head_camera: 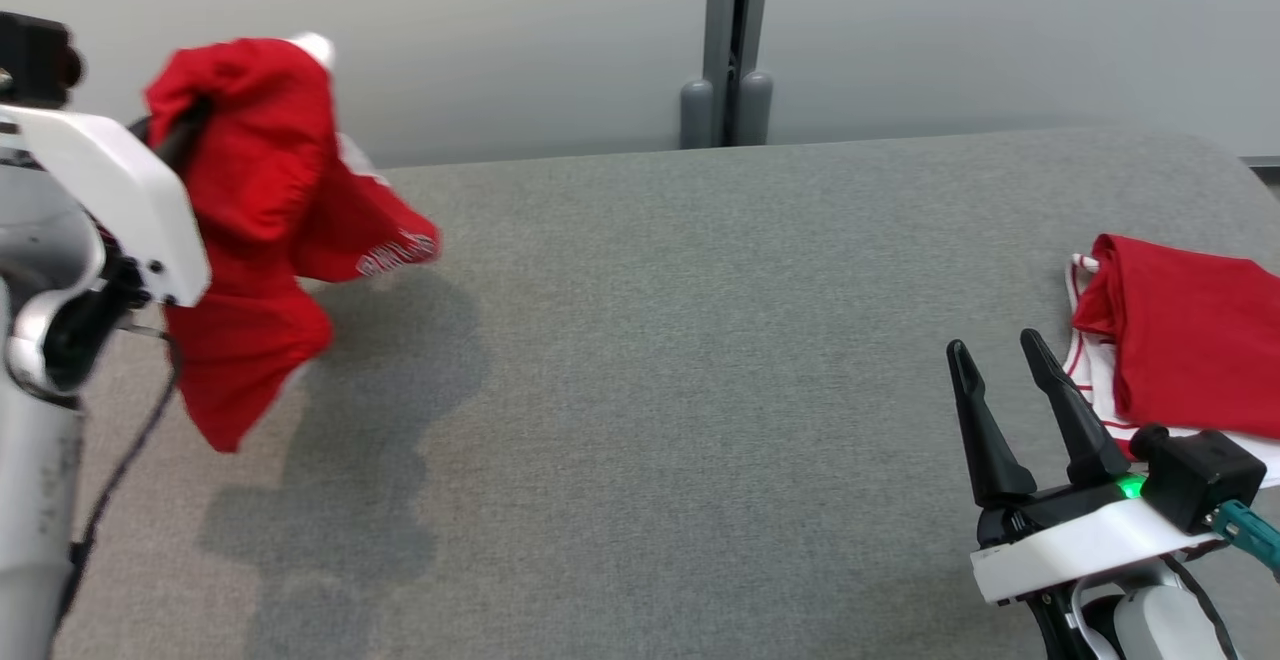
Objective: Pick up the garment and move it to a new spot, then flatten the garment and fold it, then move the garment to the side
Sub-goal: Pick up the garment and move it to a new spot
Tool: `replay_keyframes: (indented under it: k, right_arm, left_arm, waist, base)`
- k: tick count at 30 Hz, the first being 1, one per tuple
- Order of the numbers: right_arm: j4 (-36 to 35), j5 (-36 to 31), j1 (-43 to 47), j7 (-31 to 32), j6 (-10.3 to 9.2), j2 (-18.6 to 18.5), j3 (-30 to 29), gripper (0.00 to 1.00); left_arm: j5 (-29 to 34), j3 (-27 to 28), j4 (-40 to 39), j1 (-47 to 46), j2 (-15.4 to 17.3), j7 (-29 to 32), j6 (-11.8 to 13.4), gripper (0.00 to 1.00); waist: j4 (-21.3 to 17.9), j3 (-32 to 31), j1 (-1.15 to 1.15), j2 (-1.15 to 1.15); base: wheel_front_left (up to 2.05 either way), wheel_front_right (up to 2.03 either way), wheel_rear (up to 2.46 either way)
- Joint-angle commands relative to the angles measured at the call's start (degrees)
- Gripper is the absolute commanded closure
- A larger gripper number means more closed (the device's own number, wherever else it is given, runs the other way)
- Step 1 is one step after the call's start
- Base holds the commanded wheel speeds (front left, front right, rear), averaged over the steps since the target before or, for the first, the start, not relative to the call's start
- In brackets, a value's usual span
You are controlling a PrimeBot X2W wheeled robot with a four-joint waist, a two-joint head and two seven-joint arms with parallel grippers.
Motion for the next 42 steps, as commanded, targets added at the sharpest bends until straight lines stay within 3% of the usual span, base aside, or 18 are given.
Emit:
replay_keyframes:
  k: [1,9,15,22,31,32,33,34,35,42]
  right_arm:
    - [-0.12,0.1,0.62,0.12,0.01,-0.23,-0.12,0.0]
    - [-0.75,-0.02,1.89,0.63,0.01,-0.63,-1.73,0.0]
    - [-1.28,0.05,2.01,1.01,0.01,-0.71,-2.2,0.0]
    - [-0.97,0.37,1.15,0.98,0.01,-0.43,-1.98,0.0]
    - [-0.53,0.21,0.44,1.35,0.01,-1.27,-2.37,0.0]
    - [-0.51,0.07,0.54,1.49,0.01,-1.27,-2.33,0.0]
    - [-0.53,-0.04,0.61,1.66,0.01,-1.23,-2.27,0.0]
    - [-0.55,-0.11,0.69,1.83,0.01,-1.19,-2.22,0.0]
    - [-0.61,-0.15,0.74,1.94,0.01,-1.14,-2.15,0.0]
    - [-1.16,-0.62,1.15,2.85,0.01,-1.4,-2.35,0.0]
  left_arm:
    - [-1.29,-0.12,-3.07,1.88,-1.15,0.71,0.54,1.0]
    - [-8.55,-2.75,-19.79,6.76,-9.89,5.1,2.62,1.0]
    - [-11.13,-5.49,-25.07,11.87,-14.49,5.55,4.44,1.0]
    - [-7.03,-7.8,-16.93,19.82,-12.82,0.69,3.38,1.0]
    - [-0.45,-10.37,1.99,22.18,-9.56,-11.59,1.16,0.98]
    - [0.0,-10.58,3.34,21.85,-9.67,-12.5,1.28,0.83]
    - [0.28,-10.74,4.78,21.55,-9.92,-13.23,1.38,0.62]
    - [0.63,-10.95,5.98,21.25,-10.11,-13.77,1.42,0.09]
    - [0.95,-11.11,6.95,20.85,-10.25,-14.47,1.4,0.0]
    - [1.53,-11.13,8.88,18.8,-11.79,-19.74,1.88,0.0]
  waist:
    - [-1.44,-1.14,0.0,0.0]
    - [-4.53,-2.41,0.0,0.0]
    - [-6.71,-2.05,0.0,0.0]
    - [-8.76,-0.86,0.0,0.0]
    - [-9.64,-0.1,0.0,0.0]
    - [-9.55,-0.11,0.0,0.0]
    - [-9.41,-0.13,0.0,0.0]
    - [-9.24,-0.23,0.0,0.0]
    - [-9.1,-0.31,0.0,0.0]
    - [-7.34,-0.87,0.0,0.0]
  base:
    - [0.0,0.0,0.0]
    - [0.0,0.0,0.0]
    - [0.0,0.0,0.0]
    - [0.0,0.0,0.0]
    - [0.0,0.0,0.0]
    - [0.0,0.0,0.0]
    - [0.0,0.0,0.0]
    - [0.0,0.0,0.0]
    - [0.0,0.0,0.0]
    - [0.0,0.0,0.0]
